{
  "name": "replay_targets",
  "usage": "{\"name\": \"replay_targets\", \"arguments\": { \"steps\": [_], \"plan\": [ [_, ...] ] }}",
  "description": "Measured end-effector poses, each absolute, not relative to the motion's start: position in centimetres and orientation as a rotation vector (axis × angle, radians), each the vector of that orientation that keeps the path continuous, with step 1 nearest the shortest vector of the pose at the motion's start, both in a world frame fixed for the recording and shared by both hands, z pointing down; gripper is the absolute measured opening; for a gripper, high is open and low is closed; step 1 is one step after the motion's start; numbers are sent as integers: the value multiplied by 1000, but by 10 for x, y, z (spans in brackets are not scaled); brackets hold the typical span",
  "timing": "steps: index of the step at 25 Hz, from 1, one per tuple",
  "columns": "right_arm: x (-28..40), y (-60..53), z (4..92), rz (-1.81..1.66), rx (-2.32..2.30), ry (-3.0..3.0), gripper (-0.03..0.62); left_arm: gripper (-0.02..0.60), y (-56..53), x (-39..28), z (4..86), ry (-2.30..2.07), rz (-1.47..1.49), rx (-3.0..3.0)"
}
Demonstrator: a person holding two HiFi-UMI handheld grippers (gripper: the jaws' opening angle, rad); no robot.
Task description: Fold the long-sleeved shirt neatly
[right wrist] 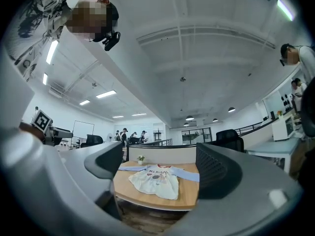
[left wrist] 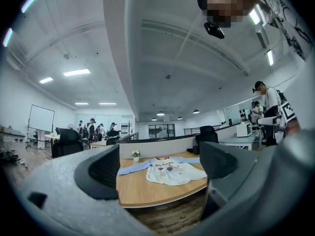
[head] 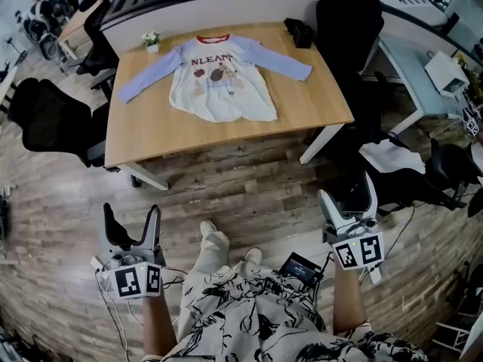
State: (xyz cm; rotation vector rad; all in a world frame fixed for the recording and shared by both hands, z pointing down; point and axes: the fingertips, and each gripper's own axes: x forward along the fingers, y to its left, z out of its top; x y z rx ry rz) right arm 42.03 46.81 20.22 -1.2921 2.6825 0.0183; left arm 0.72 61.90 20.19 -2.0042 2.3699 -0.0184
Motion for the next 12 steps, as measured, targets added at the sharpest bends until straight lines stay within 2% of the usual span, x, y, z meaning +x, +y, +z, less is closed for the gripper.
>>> {"name": "replay_targets", "arguments": {
  "steps": [12],
  "plan": [
    [382,370,196,74,-1430,2648,462,497,487,-50,219,2307,54,-2095]
  ]
}}
